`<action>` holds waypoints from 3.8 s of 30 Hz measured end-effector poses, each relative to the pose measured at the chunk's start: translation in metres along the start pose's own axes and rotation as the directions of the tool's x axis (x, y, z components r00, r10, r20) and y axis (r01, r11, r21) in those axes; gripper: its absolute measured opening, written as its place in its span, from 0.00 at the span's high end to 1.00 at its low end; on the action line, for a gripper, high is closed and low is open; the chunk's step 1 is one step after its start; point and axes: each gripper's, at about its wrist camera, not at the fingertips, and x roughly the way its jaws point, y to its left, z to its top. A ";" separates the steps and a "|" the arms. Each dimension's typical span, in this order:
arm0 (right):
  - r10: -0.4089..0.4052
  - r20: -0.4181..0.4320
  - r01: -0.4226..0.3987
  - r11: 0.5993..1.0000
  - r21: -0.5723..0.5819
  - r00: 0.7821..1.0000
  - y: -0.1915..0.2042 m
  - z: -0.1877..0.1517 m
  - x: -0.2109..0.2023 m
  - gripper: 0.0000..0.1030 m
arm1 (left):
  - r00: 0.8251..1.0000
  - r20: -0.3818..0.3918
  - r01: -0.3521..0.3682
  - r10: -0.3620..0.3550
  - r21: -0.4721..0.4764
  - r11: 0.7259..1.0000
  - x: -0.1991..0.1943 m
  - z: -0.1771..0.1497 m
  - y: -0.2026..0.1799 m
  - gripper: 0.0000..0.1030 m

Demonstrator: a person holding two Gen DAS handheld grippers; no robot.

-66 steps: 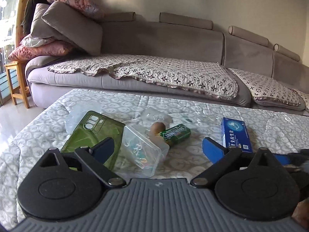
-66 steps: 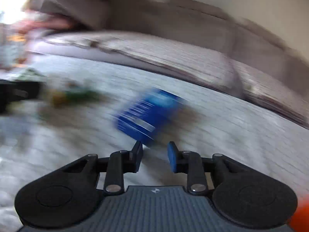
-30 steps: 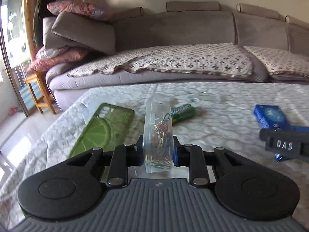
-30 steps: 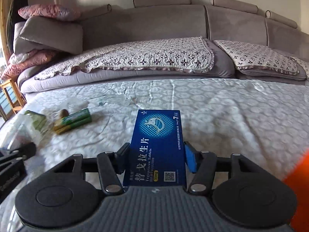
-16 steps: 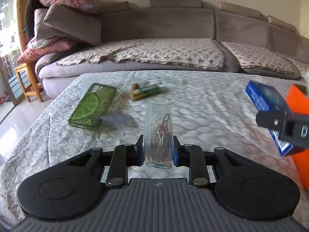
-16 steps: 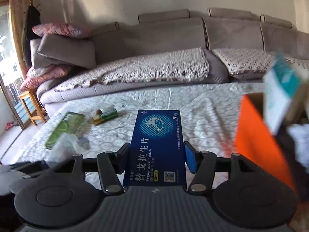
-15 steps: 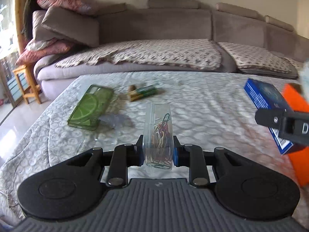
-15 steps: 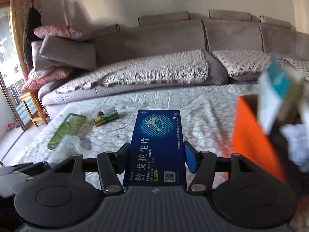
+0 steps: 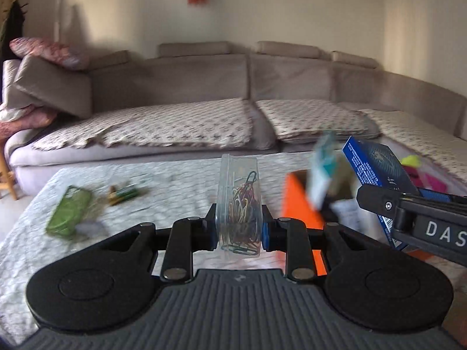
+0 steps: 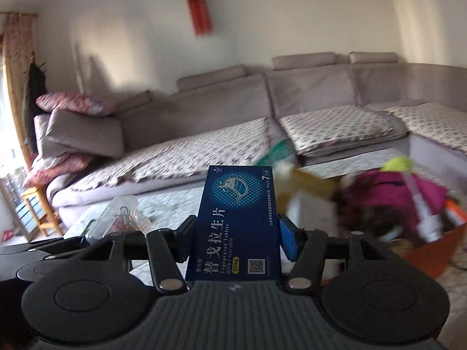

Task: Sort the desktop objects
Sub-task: 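Carry both boxes to the orange bin and release them inside, then return both tools to the bed, then grasp the green Doublemint pack with the right tool while the left tool grasps a clear plastic sheet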

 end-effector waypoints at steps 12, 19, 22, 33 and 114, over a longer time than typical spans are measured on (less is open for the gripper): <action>-0.169 0.015 0.167 0.984 0.067 0.986 -0.084 0.000 0.009 0.45 | 0.986 0.017 0.163 -0.164 0.055 0.985 0.035 0.011 -0.050 0.74; -0.215 -0.008 0.215 0.972 0.093 0.977 -0.116 -0.003 0.022 0.45 | 0.984 -0.016 0.180 -0.179 0.083 0.980 0.060 0.008 -0.061 0.74; -0.221 -0.013 0.221 0.971 0.090 0.975 -0.122 -0.004 0.026 0.45 | 0.983 -0.027 0.181 -0.179 0.086 0.980 0.067 0.008 -0.067 0.74; -0.201 -0.054 0.205 0.974 0.096 0.978 -0.144 0.002 0.058 0.45 | 0.977 -0.060 0.209 -0.204 0.084 0.974 0.074 0.002 -0.080 0.74; 0.304 -0.120 -0.325 0.909 -0.259 0.945 0.186 -0.042 0.245 0.00 | 0.943 -0.124 -0.334 0.310 -0.329 0.883 0.167 -0.041 0.246 0.24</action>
